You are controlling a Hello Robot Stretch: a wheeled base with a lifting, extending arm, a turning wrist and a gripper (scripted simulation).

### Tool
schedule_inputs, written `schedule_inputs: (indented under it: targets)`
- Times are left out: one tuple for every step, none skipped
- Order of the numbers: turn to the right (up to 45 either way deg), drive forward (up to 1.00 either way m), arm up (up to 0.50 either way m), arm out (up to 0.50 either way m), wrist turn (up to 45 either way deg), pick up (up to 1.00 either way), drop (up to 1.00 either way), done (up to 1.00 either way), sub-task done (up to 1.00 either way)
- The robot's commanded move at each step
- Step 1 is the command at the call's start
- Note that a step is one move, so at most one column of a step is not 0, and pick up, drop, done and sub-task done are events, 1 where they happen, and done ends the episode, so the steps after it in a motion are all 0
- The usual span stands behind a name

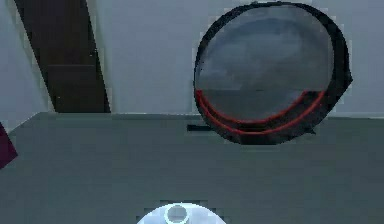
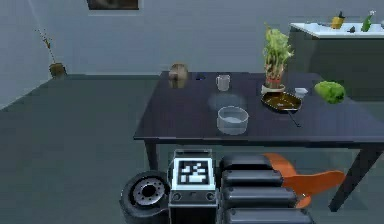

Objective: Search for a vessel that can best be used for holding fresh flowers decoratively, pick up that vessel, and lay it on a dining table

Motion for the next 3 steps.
schedule_inputs:
  targets:
    - [39.0, 0.00, 0.00, 0.00, 0.0, 0.00, 0.00, 0.00, 0.00]
    - [0.0, 1.00, 0.00, 0.00, 0.0, 0.00, 0.00, 0.00, 0.00]
    - [24.0, 0.00, 0.00, 0.00, 0.0, 0.00, 0.00, 0.00, 0.00]
